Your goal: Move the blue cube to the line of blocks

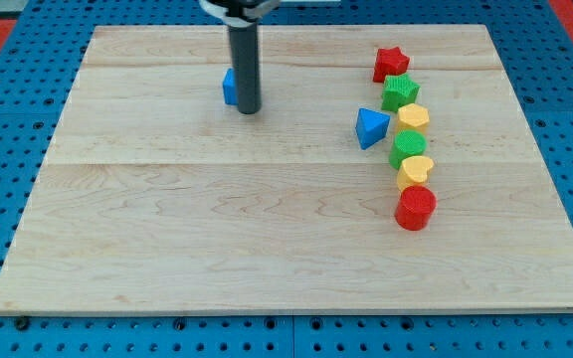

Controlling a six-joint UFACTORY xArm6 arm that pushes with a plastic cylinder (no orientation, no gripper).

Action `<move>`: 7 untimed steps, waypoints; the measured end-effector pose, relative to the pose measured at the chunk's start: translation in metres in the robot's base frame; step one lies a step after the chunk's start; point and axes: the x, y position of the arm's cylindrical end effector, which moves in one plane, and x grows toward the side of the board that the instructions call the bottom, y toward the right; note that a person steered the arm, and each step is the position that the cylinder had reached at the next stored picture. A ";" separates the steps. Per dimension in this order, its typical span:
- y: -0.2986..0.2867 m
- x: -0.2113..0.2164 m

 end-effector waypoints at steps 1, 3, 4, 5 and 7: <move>-0.006 -0.039; -0.020 -0.046; -0.074 -0.028; -0.100 -0.054; 0.028 -0.096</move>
